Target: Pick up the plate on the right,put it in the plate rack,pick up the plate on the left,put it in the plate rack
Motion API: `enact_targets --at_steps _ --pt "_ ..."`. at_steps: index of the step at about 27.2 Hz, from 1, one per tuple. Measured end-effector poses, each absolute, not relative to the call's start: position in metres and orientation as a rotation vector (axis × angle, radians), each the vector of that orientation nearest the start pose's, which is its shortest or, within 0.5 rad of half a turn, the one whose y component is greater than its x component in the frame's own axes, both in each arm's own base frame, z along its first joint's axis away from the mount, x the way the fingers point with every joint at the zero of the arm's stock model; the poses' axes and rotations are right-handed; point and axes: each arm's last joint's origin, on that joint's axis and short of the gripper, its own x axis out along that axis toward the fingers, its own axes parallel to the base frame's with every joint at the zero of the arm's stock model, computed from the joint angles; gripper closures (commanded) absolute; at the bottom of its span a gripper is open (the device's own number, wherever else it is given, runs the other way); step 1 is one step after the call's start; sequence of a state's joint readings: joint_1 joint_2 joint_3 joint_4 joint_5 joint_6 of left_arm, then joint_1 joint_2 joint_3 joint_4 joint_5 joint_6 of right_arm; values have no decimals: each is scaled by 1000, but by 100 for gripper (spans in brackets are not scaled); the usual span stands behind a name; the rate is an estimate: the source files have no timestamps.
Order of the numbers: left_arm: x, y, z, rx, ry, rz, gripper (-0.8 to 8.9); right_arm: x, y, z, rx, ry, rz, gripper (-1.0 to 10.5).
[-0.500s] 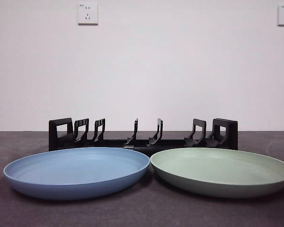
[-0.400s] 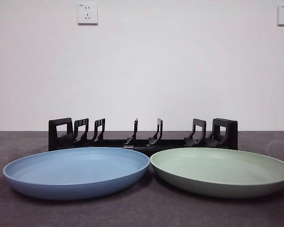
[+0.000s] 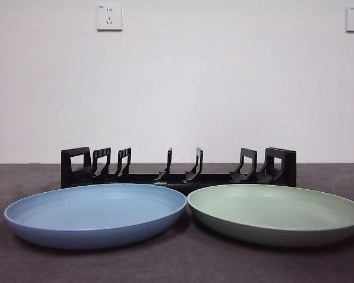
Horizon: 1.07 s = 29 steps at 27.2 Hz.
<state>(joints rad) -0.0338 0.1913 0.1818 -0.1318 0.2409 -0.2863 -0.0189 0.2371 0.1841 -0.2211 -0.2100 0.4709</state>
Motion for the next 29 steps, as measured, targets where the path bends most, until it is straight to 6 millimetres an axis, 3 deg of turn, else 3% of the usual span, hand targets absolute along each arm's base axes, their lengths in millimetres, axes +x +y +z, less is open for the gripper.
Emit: enact_targets --at_steps 6,13,15,16,17,18,23,29 --pt "117 -13 230 -315 246 -337 821 122 6 208 526 453 183 958" --pt "154 -21 256 -347 395 -518 804 152 9 219 504 663 263 944" --pt "169 -26 255 -333 474 -557 615 162 10 218 492 716 302 888" --pt "176 -30 254 -324 505 -576 546 167 10 218 487 736 315 780" --pt "180 -35 253 -318 529 -597 527 171 10 217 486 753 316 684" --pt "184 -40 253 -310 545 -620 526 174 10 215 485 771 315 663" --pt "189 -75 258 -170 639 -701 527 184 11 197 495 891 301 666" --pt "178 -125 290 187 616 -720 529 198 21 164 470 1087 319 669"
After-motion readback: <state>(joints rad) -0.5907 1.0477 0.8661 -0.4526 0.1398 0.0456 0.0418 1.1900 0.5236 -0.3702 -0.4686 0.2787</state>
